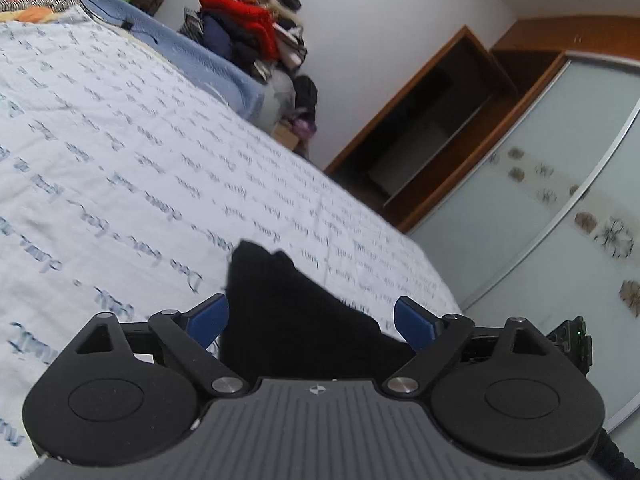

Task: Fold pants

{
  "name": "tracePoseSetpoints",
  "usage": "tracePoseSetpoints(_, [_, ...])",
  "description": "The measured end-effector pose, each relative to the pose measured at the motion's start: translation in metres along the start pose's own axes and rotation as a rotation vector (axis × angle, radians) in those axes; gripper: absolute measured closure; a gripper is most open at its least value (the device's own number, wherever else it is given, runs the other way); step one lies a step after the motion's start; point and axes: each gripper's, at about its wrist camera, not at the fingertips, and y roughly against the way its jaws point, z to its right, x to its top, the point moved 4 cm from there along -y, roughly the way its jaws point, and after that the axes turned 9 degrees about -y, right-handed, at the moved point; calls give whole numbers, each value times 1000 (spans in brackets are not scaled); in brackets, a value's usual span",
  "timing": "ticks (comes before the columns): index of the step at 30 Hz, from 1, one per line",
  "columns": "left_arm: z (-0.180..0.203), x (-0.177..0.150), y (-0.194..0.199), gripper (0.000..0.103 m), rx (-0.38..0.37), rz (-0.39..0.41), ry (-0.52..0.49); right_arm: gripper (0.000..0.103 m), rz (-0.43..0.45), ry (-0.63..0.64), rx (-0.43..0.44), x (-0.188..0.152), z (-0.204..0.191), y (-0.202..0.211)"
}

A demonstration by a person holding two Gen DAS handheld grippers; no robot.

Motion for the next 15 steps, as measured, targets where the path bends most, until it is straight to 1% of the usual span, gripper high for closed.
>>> tracePoseSetpoints(2, [0, -5, -11, 13, 11, -23, 7, 92, 15, -75, 45, -4, 17, 0])
tracePoseSetpoints(3, [0, -6, -15, 13, 19, -33, 11, 92, 2, -101, 72, -6, 19, -5])
tracePoseSetpoints(4, [0, -8, -18, 13, 19, -41, 12, 87, -16, -123, 89, -7, 20, -13])
tracePoseSetpoints(5, [1, -10, -20, 13, 19, -49, 9, 79, -35, -140, 103, -8, 20, -23])
tracePoseSetpoints(6, [2, -12, -20, 13, 22, -54, 5, 69, -57, -149, 120, -9, 19, -34])
tracePoseSetpoints(7, [3, -13, -20, 13, 22, -56, 0, 62, -85, -154, 130, -9, 17, -46])
tracePoseSetpoints(8, [2, -15, -21, 13, 23, -60, -4, 42, -115, -163, 128, -10, 18, -59])
tracePoseSetpoints(9, [2, -16, -21, 13, 29, -67, -7, 36, -134, -173, 111, -10, 20, -69])
tracePoseSetpoints(11, [-1, -19, -20, 13, 41, -77, -12, 36, -159, -171, 60, -10, 24, -85])
tracePoseSetpoints(12, [-2, -21, -19, 13, 45, -78, -13, 36, -171, -174, 50, -11, 26, -89])
tracePoseSetpoints(15, [-10, -24, -19, 13, 52, -90, 3, 36, -215, -185, 92, -14, 20, -99])
